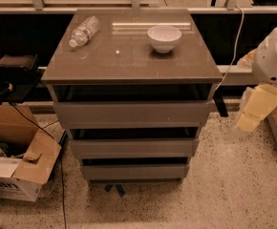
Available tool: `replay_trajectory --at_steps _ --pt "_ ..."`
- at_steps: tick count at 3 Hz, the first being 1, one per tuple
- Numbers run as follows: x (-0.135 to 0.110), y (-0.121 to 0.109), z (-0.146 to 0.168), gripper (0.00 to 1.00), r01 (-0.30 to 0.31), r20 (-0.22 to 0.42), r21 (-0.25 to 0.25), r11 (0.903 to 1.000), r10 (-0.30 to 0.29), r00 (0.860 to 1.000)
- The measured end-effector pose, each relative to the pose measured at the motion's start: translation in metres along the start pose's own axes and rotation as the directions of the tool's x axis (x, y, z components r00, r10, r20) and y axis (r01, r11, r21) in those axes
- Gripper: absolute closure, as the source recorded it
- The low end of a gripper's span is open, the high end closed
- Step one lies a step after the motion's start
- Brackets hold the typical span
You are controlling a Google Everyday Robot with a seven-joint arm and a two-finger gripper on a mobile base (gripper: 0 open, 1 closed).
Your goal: Open middle drawer
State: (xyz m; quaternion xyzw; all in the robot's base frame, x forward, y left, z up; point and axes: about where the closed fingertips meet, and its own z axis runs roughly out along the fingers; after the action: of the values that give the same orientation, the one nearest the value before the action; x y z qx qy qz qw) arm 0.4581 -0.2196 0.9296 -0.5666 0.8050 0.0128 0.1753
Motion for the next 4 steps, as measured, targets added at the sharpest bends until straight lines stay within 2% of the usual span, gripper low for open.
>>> replay_trajectory --at_steps 1,2,4 --pt "0.001 0.0 0.0 0.0 -0.002 -0.001 -0.003 1.0 0.002 1.0" --pt "0.001 0.0 0.014 0.0 -0.01 -0.024 0.022 0.9997 0.01 1.0" --pt "0.004 -0.004 0.076 0.0 0.046 -0.019 0.062 0.997 -0.045 0.999"
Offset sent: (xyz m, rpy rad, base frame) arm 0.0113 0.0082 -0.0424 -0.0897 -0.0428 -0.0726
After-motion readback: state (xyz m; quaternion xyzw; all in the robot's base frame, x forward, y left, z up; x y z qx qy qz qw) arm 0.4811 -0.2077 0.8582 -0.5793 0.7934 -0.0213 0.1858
